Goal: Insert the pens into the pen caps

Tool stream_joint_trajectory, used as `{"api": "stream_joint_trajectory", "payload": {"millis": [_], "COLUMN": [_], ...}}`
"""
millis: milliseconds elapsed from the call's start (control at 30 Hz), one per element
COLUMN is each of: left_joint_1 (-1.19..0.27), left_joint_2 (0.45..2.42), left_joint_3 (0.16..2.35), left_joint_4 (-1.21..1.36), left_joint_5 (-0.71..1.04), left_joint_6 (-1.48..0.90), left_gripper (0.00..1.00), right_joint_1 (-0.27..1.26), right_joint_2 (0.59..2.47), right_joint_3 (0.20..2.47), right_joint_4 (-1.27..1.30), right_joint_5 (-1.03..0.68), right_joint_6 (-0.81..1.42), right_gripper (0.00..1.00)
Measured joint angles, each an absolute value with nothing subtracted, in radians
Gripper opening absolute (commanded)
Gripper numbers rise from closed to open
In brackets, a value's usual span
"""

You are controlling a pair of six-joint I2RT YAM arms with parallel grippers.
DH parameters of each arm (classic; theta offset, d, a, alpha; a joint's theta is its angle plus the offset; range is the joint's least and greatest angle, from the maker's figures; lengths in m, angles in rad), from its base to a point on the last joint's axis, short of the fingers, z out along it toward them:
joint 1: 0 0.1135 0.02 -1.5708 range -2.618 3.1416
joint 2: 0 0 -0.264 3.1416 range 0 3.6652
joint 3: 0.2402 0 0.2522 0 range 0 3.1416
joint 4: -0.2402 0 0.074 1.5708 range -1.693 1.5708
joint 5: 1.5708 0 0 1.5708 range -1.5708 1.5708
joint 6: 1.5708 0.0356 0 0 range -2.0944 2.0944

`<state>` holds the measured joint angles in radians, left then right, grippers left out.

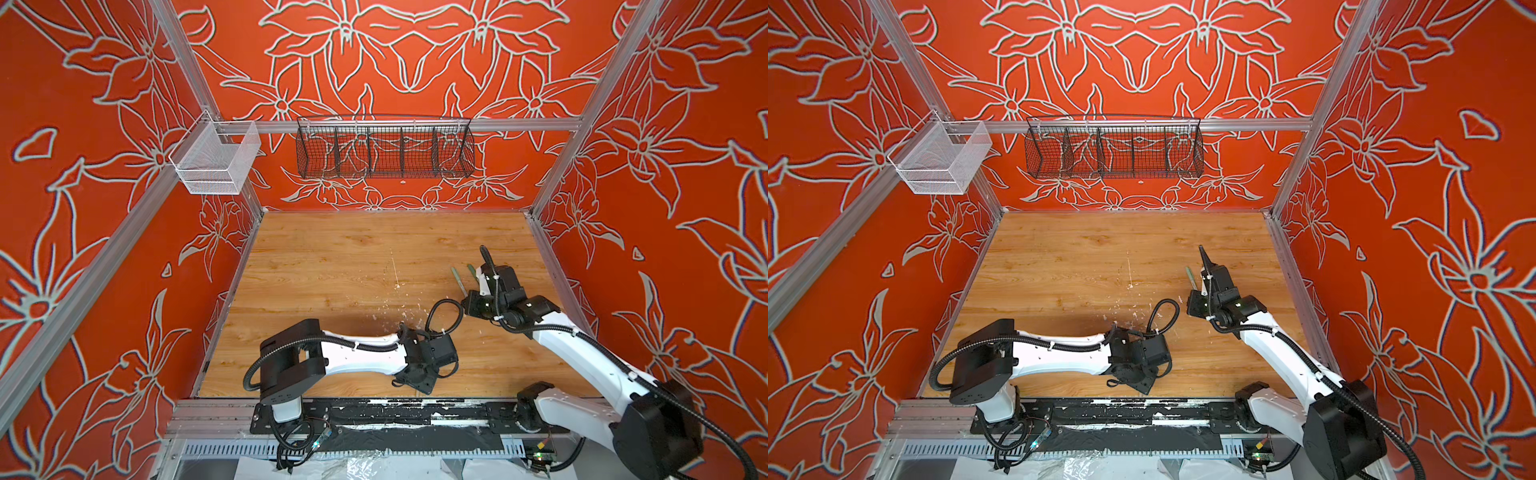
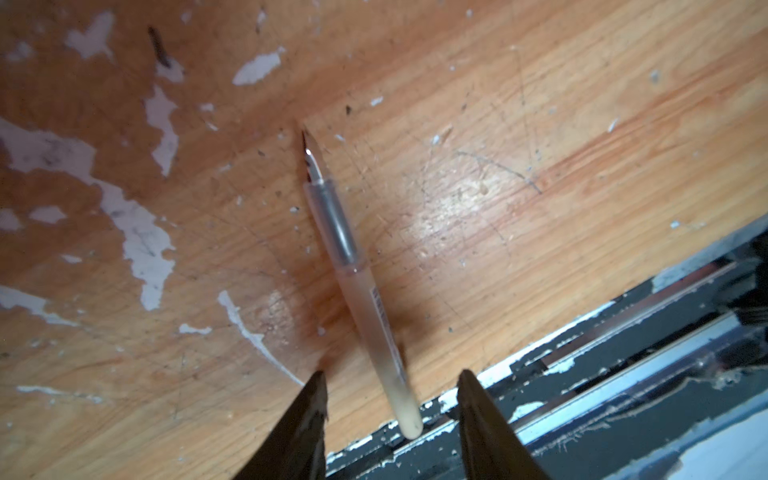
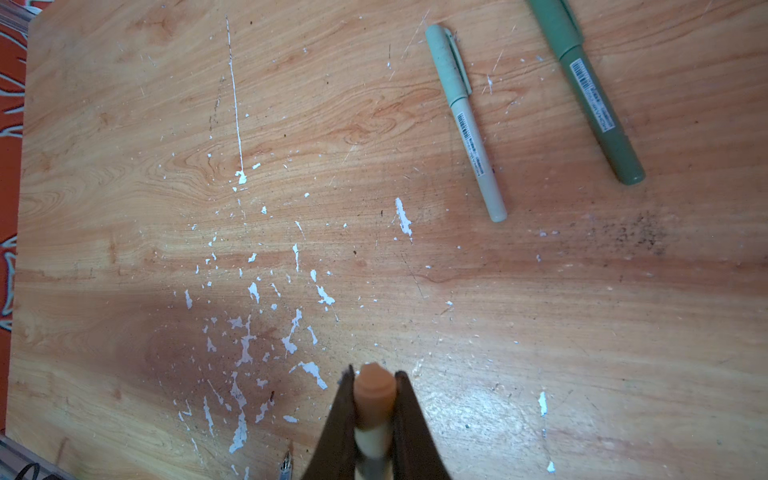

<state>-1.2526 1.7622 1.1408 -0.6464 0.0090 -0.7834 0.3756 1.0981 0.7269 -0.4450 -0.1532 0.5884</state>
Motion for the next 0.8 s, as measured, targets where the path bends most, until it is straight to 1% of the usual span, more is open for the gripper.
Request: {"api": "stream_joint_trajectory", "payload": {"millis": [67, 233, 400, 500, 633, 700, 800], "left_joint_1": [-1.261, -1.271, -1.271, -1.271, -1.271, -1.271, -1.271], "left_joint_2": [1.777, 1.789, 1.789, 1.789, 1.789, 1.789, 1.789], "left_joint_3": [1.161, 1.163, 1.138, 1.122, 1.116, 1.114, 1.109], "left_joint_4": [-0.653, -0.654, -0.653, -0.651, -0.646, -0.643, -0.638], "left_joint_5": [0.009, 0.009, 0.009, 0.009, 0.004, 0.0, -0.008], "left_joint_6": [-0.788, -0.8, -0.805, -0.808, -0.809, -0.805, -0.805], "left_gripper": [0.49, 0.43, 0.41, 0.39, 0.32, 0.24, 0.15], "right_joint_1": [0.376, 0.376, 0.376, 0.376, 0.376, 0.376, 0.376], "right_joint_2": [1.092, 1.089, 1.085, 1.078, 1.076, 1.074, 1.067], "right_joint_3": [0.72, 0.715, 0.712, 0.707, 0.704, 0.698, 0.688], "right_joint_4": [-0.441, -0.434, -0.426, -0.422, -0.419, -0.411, -0.407], "right_joint_5": [-0.153, -0.154, -0.154, -0.154, -0.156, -0.157, -0.159], "right_joint_6": [0.589, 0.593, 0.603, 0.607, 0.611, 0.612, 0.615], "right_gripper": [0.0, 0.0, 0.0, 0.0, 0.0, 0.0, 0.0]}}
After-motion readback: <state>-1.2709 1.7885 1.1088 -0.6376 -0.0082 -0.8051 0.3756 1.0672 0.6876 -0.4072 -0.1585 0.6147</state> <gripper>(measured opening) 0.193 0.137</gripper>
